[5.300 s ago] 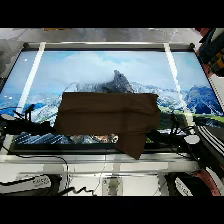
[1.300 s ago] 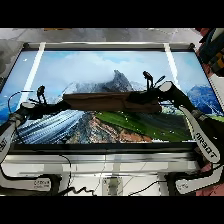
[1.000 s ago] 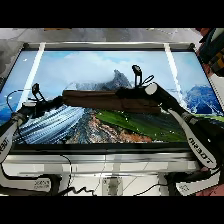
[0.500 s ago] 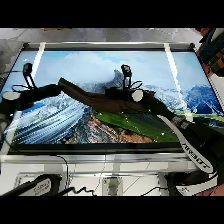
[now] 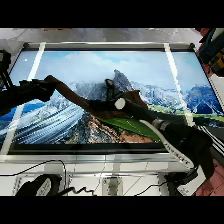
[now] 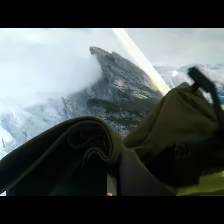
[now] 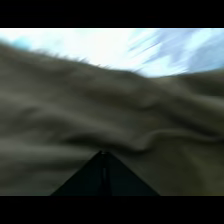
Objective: Fold the clothes and pants, and hang the long-sleeved shirts on hangers.
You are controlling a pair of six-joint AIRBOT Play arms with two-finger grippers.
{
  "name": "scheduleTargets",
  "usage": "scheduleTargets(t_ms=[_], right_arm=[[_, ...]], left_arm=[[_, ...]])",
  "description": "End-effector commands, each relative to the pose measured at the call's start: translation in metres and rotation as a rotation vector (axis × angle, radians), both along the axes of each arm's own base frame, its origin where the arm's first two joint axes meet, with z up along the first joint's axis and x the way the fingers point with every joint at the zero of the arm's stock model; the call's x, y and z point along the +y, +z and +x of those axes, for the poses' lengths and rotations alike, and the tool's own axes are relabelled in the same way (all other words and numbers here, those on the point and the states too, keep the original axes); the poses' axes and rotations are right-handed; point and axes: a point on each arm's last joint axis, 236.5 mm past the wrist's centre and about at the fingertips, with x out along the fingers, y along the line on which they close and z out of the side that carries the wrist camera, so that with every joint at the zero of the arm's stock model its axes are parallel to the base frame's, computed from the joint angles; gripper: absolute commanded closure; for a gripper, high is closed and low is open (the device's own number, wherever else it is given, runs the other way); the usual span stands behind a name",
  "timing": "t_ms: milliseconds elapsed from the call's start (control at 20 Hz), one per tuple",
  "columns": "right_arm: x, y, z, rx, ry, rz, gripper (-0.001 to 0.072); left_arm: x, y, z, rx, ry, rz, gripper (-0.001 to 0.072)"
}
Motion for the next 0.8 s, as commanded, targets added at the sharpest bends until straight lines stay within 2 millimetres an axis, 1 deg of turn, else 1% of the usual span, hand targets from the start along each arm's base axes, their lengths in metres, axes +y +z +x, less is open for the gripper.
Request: scheduleTargets(t_ms=[0,50,100,150,200,250,300,400,500,600,650,750], right_arm=[[0.055,0.01,-0.041,0.01,0.103,0.043,0.0697],[0.064,0.013,-0.052,0.007,0.135,0.044,0.0697],[0.068,0.014,-0.059,-0.003,0.163,0.032,0.0697],[0.066,0.011,-0.06,-0.025,0.184,0.004,0.0697],[0.059,0.007,-0.057,-0.051,0.204,-0.036,0.0697],[0.047,0.003,-0.05,-0.079,0.221,-0.086,0.0697],[0.03,0.0,-0.039,-0.097,0.23,-0.134,0.0697],[-0.011,0.002,-0.01,-0.1,0.204,-0.194,0.0697],[-0.06,0.008,0.021,-0.081,0.143,-0.227,0.0697],[-0.117,0.015,0.049,-0.049,0.071,-0.255,0.0697],[-0.148,0.019,0.061,-0.029,0.031,-0.265,0.0697],[-0.205,0.023,0.078,0.008,-0.042,-0.289,0.0697]], left_arm=[[-0.002,0.007,-0.006,-0.017,-0.006,0.009,0.0693],[-0.001,0.008,-0.005,-0.022,-0.001,0.008,0.0693],[0.0,0.008,-0.004,-0.025,0.005,0.007,0.0693],[-0.002,0.008,-0.003,-0.022,0.001,-0.003,0.0693],[-0.005,0.006,-0.001,-0.001,0.003,-0.034,0.0693],[-0.011,0.0,0.001,0.035,0.002,-0.08,0.0693],[-0.017,-0.008,0.004,0.079,-0.001,-0.112,0.0693],[-0.039,-0.032,0.013,0.158,-0.046,-0.147,0.0694],[-0.075,-0.056,0.029,0.231,-0.075,-0.228,0.0694],[-0.129,-0.077,0.044,0.263,-0.113,-0.291,0.0694],[-0.163,-0.09,0.046,0.268,-0.157,-0.281,0.0694],[-0.233,-0.114,0.042,0.287,-0.237,-0.249,0.0694]])
